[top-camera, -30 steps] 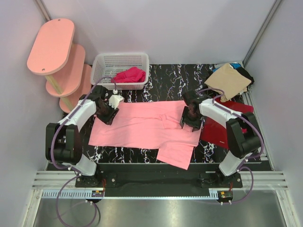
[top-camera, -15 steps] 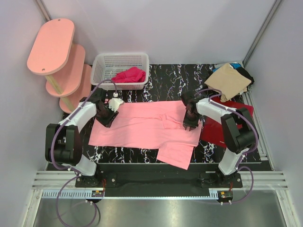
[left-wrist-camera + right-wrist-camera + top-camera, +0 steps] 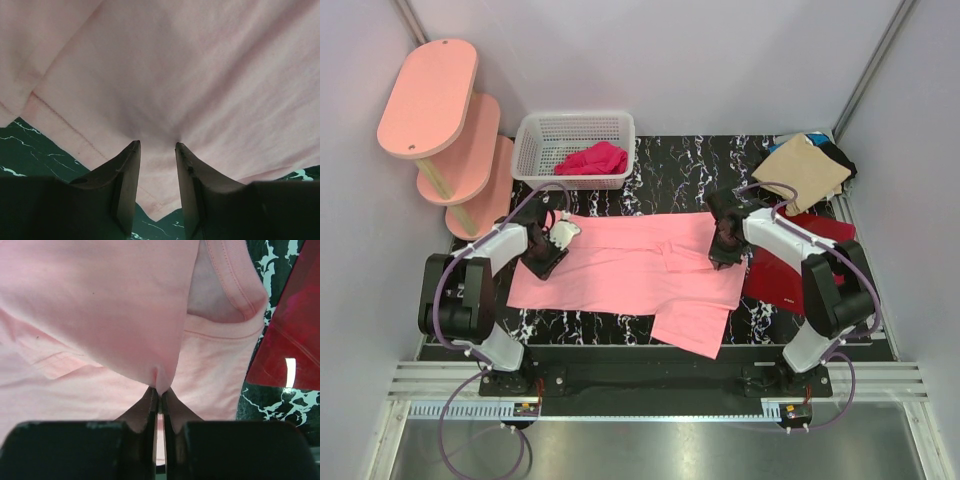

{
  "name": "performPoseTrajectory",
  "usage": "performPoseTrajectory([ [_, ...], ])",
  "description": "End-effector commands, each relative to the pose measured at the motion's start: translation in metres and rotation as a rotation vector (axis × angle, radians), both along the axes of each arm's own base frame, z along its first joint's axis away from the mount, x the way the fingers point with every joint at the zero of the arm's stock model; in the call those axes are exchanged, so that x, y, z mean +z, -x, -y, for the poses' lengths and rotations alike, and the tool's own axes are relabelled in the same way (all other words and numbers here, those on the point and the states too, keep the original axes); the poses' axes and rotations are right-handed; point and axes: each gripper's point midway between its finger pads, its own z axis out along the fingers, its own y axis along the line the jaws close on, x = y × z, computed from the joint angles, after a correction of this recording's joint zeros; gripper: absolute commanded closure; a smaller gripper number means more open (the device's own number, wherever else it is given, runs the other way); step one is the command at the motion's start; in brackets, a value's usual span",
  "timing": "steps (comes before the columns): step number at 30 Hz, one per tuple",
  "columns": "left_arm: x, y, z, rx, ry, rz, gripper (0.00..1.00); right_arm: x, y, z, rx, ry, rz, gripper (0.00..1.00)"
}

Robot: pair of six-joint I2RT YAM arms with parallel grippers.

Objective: Fold and stack the t-shirts
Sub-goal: Fold the flattened tshirt in 1/3 of the way

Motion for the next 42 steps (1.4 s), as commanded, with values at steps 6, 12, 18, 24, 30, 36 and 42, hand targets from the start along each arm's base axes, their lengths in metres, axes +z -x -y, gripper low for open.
performPoseTrajectory([
  [6, 0.000, -0.013, -0.006, -0.017, -0.040, 0.056, 0.62, 0.004, 0.033, 0.002, -0.009, -0.056, -0.055, 0.88],
  [12, 0.002, -0.013, -0.007, -0.017, -0.041, 0.065, 0.62, -0.020, 0.053, -0.003, 0.003, -0.084, -0.153, 0.58],
  [18, -0.001, -0.009, -0.008, -0.014, -0.045, 0.058, 0.62, 0.019, 0.025, -0.036, 0.061, -0.160, -0.042, 0.34],
  [24, 0.003, -0.010, -0.009, -0.008, -0.049, 0.069, 0.62, 0.033, -0.014, -0.080, 0.182, -0.142, 0.042, 0.41],
  [30, 0.005, -0.007, -0.011, -0.011, -0.060, 0.079, 0.62, 0.015, -0.025, -0.117, 0.390, 0.006, 0.087, 0.48],
  [36, 0.005, -0.006, -0.012, -0.010, -0.062, 0.078, 0.62, 0.003, -0.019, -0.117, 0.465, 0.146, 0.113, 0.47],
  [42, 0.006, -0.006, -0.012, -0.011, -0.061, 0.081, 0.62, -0.002, -0.019, -0.115, 0.470, 0.167, 0.106, 0.50],
])
